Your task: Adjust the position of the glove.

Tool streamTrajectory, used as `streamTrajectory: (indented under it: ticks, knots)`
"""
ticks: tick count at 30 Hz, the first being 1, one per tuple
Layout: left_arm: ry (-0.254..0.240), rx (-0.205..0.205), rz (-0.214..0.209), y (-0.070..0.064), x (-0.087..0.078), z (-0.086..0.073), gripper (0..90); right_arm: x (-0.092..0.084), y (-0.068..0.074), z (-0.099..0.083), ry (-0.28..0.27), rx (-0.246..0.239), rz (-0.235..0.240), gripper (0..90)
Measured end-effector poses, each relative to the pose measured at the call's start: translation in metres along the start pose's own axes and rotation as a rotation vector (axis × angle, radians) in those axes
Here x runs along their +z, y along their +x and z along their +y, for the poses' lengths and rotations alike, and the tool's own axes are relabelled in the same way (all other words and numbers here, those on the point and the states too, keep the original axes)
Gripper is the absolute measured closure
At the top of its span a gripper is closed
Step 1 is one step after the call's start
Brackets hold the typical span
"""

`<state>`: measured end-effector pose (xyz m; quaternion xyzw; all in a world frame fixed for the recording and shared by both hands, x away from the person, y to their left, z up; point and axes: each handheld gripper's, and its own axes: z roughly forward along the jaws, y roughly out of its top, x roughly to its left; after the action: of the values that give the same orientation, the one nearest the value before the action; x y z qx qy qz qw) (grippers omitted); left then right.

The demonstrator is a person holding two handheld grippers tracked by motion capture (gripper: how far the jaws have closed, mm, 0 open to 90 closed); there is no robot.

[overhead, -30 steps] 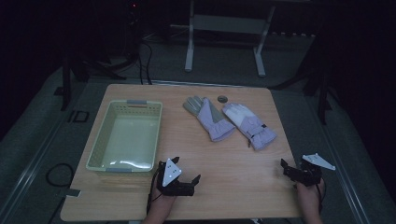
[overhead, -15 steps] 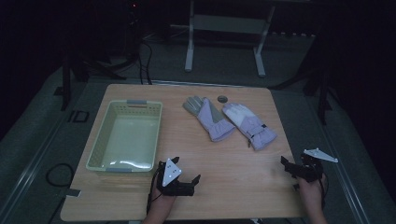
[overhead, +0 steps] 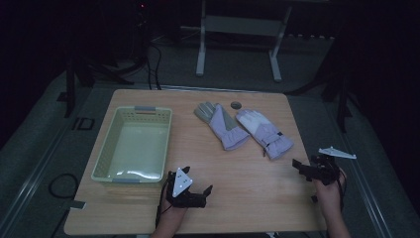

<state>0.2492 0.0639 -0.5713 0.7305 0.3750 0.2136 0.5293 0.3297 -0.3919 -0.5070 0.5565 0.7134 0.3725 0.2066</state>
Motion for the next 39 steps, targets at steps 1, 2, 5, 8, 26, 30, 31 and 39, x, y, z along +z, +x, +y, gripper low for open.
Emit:
streamTrajectory:
  ticks: [1,2,5,8,26,30,31,39]
  knots:
    - [-0.001,-0.002,-0.001,0.0,0.0,0.0,0.0,0.001,0.001,0.002,-0.002,0.012,0.007,13.1]
    - [-0.002,-0.001,-0.002,0.0,0.0,0.0,0.0,0.001,0.002,0.004,-0.021,0.018,0.021,12.8]
    - [0.005,0.013,0.003,-0.001,0.0,0.0,0.0,0.002,0.011,0.012,-0.047,-0.029,0.025,11.5]
    - [0.004,0.013,0.001,-0.001,0.0,0.0,0.0,0.001,0.017,0.023,-0.06,-0.04,0.049,11.6]
    - [0.006,-0.002,-0.002,0.0,0.0,0.0,0.0,0.009,0.057,0.087,-0.105,-0.134,0.105,23.7]
    - [0.009,-0.008,-0.008,0.0,0.0,0.0,0.0,0.012,0.071,0.096,-0.128,-0.164,0.13,25.5]
    - [0.009,-0.007,-0.008,0.0,0.0,0.0,0.0,0.013,0.074,0.099,-0.13,-0.173,0.126,25.5]
    - [0.011,0.003,-0.008,0.0,0.0,0.0,0.0,0.031,0.089,0.111,-0.099,-0.212,0.121,34.9]
